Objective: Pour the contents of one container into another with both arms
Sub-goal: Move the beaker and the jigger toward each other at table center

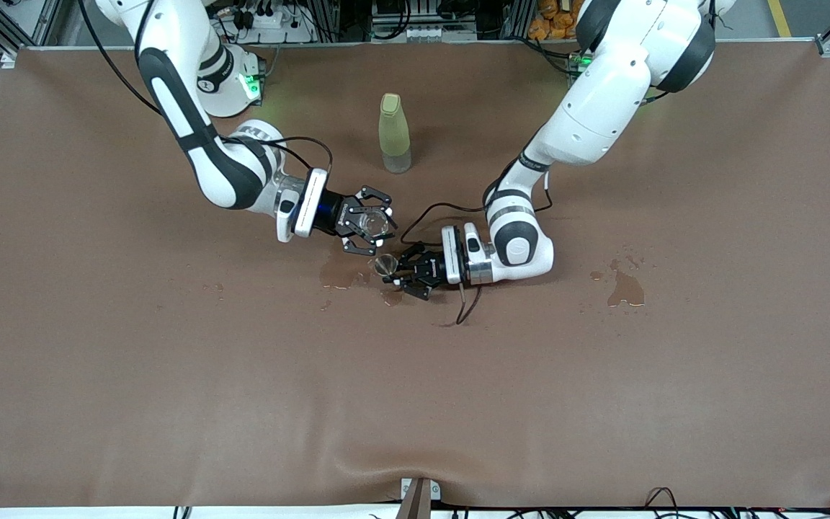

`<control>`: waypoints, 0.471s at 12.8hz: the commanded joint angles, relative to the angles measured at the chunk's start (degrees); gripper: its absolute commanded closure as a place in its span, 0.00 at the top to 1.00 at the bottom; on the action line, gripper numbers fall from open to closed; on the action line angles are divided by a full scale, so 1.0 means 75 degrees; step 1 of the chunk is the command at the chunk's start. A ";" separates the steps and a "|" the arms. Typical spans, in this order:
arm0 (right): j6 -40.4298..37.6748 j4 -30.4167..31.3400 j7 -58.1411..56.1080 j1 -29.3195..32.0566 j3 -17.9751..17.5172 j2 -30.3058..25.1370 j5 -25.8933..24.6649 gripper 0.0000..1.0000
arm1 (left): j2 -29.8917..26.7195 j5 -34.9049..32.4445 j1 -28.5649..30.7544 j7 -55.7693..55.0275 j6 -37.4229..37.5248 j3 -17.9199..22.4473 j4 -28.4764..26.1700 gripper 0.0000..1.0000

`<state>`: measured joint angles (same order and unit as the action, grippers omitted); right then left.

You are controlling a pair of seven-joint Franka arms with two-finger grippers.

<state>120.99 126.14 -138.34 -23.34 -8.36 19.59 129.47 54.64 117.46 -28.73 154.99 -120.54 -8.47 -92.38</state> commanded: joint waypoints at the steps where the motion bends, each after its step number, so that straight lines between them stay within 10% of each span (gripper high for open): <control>1: -0.0007 -0.0271 -0.0199 0.0030 -0.0045 0.0351 0.0210 0.00 | -0.0113 0.0311 -0.0061 0.0229 -0.0100 -0.0008 -0.0093 0.00; 6: -0.0101 -0.0307 -0.0363 0.0030 -0.0208 0.0680 0.0222 0.00 | -0.0090 0.0791 -0.0107 0.0252 -0.0088 -0.0020 -0.0058 0.00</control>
<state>120.42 124.98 -139.16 -23.33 -8.50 23.64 129.48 54.64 120.83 -29.05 155.01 -120.54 -8.52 -92.37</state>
